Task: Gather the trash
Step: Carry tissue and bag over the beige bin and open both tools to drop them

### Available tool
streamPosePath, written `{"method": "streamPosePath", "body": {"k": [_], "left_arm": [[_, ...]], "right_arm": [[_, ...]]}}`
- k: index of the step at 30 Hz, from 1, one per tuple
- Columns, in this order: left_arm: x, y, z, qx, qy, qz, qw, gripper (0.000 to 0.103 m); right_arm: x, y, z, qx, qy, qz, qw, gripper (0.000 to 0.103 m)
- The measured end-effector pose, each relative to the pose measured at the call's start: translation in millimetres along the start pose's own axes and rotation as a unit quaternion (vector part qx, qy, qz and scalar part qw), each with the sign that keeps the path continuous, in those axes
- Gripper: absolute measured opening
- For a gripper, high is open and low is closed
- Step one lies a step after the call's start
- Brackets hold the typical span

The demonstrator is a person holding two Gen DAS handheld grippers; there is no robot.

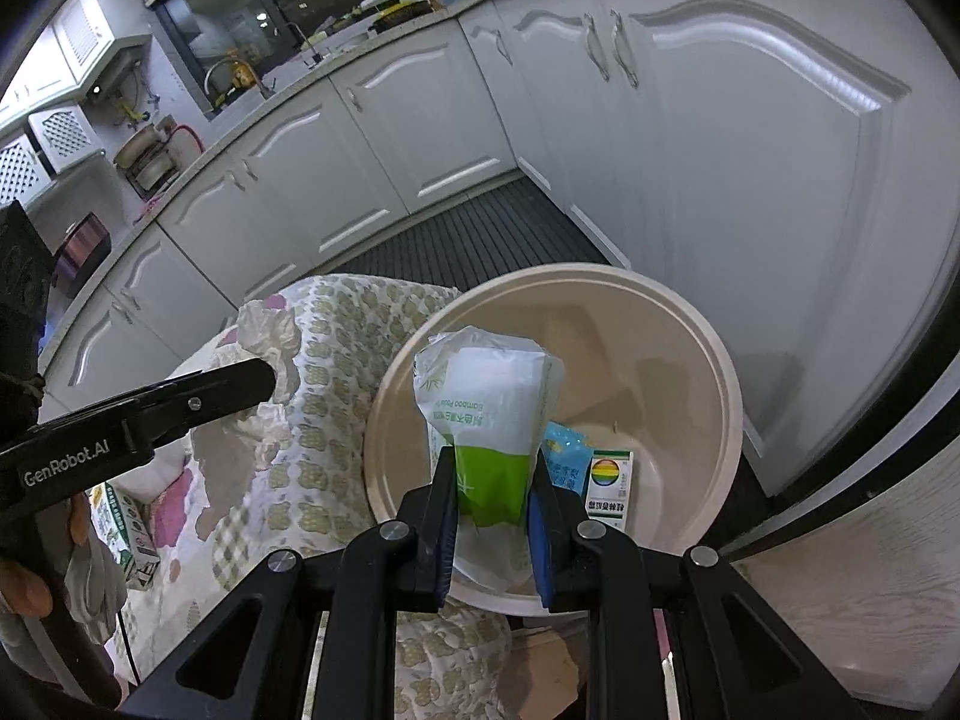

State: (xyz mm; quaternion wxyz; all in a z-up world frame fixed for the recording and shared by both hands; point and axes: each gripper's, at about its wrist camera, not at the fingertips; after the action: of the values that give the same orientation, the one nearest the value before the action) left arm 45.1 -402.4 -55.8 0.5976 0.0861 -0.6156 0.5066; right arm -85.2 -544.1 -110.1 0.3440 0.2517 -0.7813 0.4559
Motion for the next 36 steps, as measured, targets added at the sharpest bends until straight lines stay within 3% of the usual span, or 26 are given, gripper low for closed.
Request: {"method": "streamPosePath", "body": {"k": [9,12,14,16,36], "left_arm": [[-15,0,-1,0.006,0.006,-0.007,0.9999,0.022],[-21,1,-4,0.013,0.001,-0.015,0.9998,0.033],[-23,2,-5,0.018,0.003,-0.017,0.9997,0.048],[-25,2,-5,0.021,0.004,-0.016,0.9996,0.053],[-1,12,-10,0.019,-0.003,0.004,0.9998,0.053]], "right_arm": [[-20,-1,10,-0.010,0.017,-0.017,1.000,0.019],[-23,-1,14,-0.015,0.030,-0.020,0.999,0.032],[-24,0,11,-0.015,0.033,-0.019,0.999,0.038],[-23,1,11,-0.017,0.034,-0.019,0.999,0.038],[-13,3,-1,-0.013,0.028,-0.011,0.999,0.041]]}}
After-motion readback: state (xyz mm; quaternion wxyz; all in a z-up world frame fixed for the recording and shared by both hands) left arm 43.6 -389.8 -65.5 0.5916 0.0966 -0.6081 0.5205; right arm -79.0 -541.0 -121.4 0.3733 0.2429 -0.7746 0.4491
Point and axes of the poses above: each gripper's, at about its wrist camera, not at the fingertips, and x roughly against the way its jaws point, z to its right, y to its underside, and after that the axes turned 1 degree about -z, right-handed
